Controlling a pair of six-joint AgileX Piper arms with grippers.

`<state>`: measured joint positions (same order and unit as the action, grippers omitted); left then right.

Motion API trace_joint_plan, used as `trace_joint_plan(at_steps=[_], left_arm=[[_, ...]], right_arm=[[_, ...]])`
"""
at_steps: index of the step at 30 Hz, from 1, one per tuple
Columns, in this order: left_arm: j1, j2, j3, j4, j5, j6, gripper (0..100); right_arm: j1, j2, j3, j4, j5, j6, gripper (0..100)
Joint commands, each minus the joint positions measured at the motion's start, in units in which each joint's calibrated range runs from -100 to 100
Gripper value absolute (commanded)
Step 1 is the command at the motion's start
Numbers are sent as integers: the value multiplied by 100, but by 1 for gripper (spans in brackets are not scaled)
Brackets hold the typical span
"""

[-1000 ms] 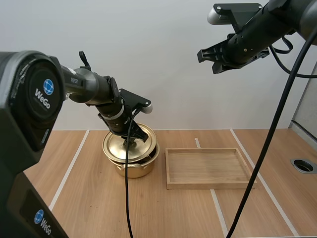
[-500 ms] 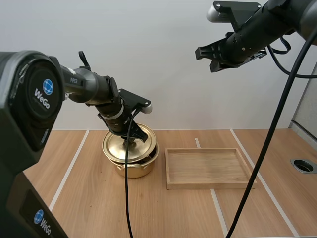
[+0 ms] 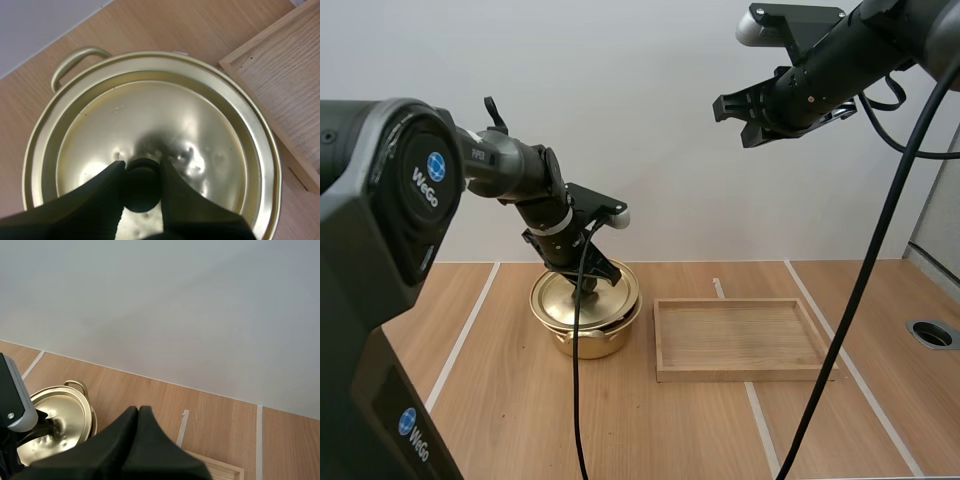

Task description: Open the pot, put the grape inside, and close it

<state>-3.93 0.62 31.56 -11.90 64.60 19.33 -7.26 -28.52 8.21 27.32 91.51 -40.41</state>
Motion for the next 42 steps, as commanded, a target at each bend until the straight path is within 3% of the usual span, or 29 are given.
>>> trace_joint_plan(at_steps=[1,42], left_arm=[[-23,173,-53,-82,102,-2,0],[-23,316,-53,157,-170,-209,0]], right_arm=[[-23,-81,14,47,31,-10,0],[-23,-81,14,47,86,-10,0]])
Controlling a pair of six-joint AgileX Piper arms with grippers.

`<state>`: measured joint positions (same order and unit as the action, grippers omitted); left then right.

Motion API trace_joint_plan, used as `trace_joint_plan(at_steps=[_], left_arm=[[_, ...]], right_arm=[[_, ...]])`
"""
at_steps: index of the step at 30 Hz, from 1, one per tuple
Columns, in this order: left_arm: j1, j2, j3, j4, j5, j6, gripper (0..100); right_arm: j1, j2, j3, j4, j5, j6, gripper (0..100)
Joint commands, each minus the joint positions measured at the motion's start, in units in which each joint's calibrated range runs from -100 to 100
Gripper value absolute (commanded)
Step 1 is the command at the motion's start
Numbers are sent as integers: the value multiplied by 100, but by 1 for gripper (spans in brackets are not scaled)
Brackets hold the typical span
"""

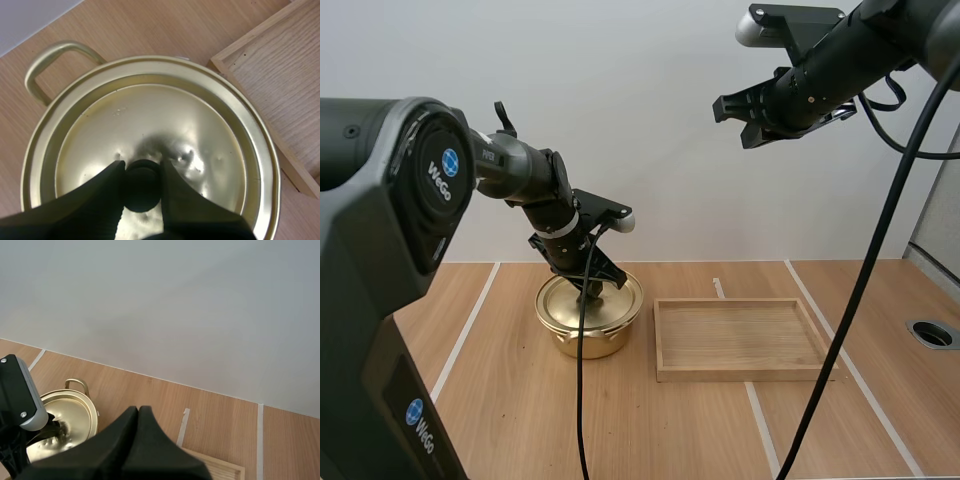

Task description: Open the pot, put the grape inside, and close it

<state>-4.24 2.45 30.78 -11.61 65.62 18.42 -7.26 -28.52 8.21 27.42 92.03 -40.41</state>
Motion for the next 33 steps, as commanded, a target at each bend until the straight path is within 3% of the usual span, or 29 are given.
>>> trace_joint_plan(at_steps=[1,4,6,8,14,33], left_arm=[[9,133,25,129,-277,-118,0],[9,133,25,129,-277,-118,5],[9,121,25,129,-260,-118,15],[9,107,25,129,-260,-118,33],[9,18,25,129,-297,-118,100],[9,-877,-869,129,380,-118,100]], right_arm=[[-23,-81,14,37,34,-10,0],[-23,-81,14,37,52,-10,0],[-23,-81,14,37,71,-10,0],[-23,-81,14,37,89,-10,0],[-23,-81,14,37,123,-10,0],[-23,-81,14,27,298,-10,0]])
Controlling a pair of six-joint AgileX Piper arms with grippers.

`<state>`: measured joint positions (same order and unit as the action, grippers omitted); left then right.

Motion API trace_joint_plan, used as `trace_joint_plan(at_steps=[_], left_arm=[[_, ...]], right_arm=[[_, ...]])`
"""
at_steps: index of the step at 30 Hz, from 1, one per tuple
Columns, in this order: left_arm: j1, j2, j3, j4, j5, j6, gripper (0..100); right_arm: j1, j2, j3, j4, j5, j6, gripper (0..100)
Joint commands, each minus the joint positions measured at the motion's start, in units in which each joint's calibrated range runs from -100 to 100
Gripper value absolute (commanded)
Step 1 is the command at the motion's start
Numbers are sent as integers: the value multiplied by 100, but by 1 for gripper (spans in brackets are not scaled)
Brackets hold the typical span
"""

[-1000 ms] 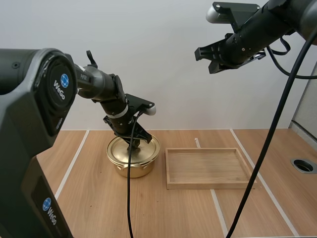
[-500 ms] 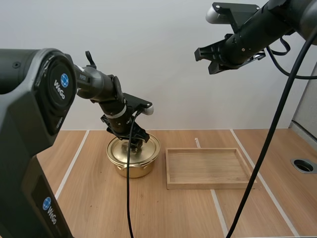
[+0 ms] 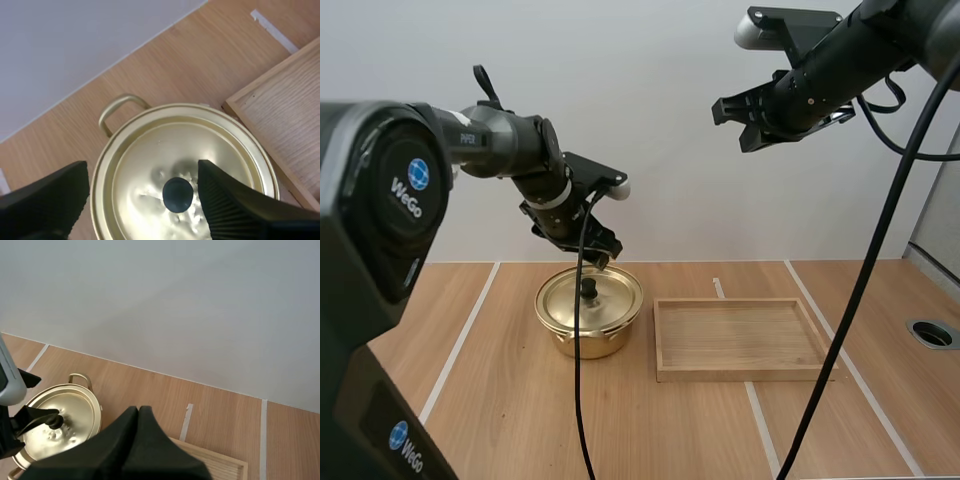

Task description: Open the pot, put the grape inside, and close it

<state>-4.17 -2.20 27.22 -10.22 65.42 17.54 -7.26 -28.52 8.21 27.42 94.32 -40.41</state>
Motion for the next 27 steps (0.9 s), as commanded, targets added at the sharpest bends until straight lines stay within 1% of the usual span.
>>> trace_joint_plan(at_steps=[1,3,5,13,14,15,16,18,19,21,22,27], left_arm=[[1,-471,-570,-10,438,-30,100],[1,-585,-776,-10,576,-66,100],[1,-963,-1491,-10,1064,-135,100],[1,-1666,-2620,-10,1539,-260,100],[1,-1759,-2711,-10,1576,-272,96],[1,-1839,-2762,-10,1592,-315,91],[1,-1924,-2807,3,1592,-364,83],[1,-2065,-2834,15,1592,-375,61],[1,-2137,-2834,26,1572,-375,46],[1,-2242,-2834,26,1572,-375,13],[1,-2272,-2834,26,1554,-375,0],[1,-2436,-2834,37,1284,-358,0]], right_arm=[[-23,-81,14,27,69,-10,0],[-23,-81,14,27,90,-10,0],[-23,-81,14,27,126,-10,0],[-23,-81,14,15,205,-10,0],[-23,-81,14,15,205,-10,0],[-23,-81,14,15,205,-10,0],[-23,-81,14,15,205,-10,0],[-23,-81,14,15,205,-10,0],[-23,-81,14,15,205,-10,0],[-23,-81,14,15,205,-10,0],[-23,-81,14,15,205,-10,0],[-23,-81,14,15,203,1,0]])
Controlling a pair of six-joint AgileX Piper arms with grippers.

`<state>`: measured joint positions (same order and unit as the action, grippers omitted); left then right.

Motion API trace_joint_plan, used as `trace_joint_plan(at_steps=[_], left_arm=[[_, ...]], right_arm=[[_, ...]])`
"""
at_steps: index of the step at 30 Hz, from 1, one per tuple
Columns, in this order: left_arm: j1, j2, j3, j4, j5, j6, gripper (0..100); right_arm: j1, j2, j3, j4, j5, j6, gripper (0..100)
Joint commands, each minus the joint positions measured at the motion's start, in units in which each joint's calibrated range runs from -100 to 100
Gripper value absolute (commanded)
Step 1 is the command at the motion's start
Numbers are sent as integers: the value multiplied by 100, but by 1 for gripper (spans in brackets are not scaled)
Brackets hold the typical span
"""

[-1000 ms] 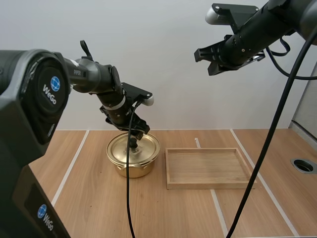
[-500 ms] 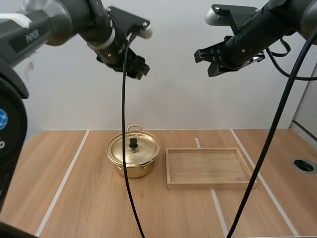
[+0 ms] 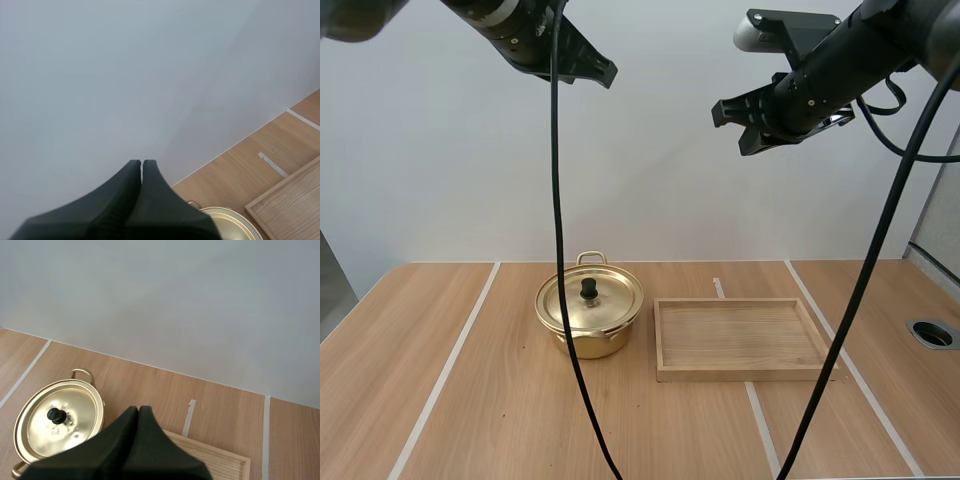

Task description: Open the pot, put the grape inside, and close it

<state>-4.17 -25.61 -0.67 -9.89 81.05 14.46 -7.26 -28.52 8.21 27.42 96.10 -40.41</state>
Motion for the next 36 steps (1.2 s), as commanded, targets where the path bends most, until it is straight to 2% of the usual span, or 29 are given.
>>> trace_joint_plan(at_steps=[1,6,11,13,16,19,23,29,36], left_arm=[[1,-126,-44,-19,-321,-50,0],[1,-403,-56,-31,131,-50,0],[1,-690,-56,-216,415,-139,0],[1,-754,-56,-373,363,-229,0],[1,-948,-56,-120,44,-993,0],[1,-1198,-56,656,-750,-2061,0],[1,-1480,-56,1371,-1005,-2794,0],[1,-2004,424,1479,-1011,-3142,0],[1,-3011,2344,1559,-2239,-3187,0]], right_arm=[[-23,-81,14,43,25,0,0],[-23,-81,14,115,43,38,0],[-23,-96,14,773,43,388,0],[-16,-120,14,1112,78,265,0],[51,-249,14,1157,-249,204,0],[180,-523,14,914,-1018,422,0],[460,-891,14,264,-1722,892,0],[809,-1180,264,-797,-2043,1564,0],[820,-1941,1658,-1431,-3294,1553,0]])
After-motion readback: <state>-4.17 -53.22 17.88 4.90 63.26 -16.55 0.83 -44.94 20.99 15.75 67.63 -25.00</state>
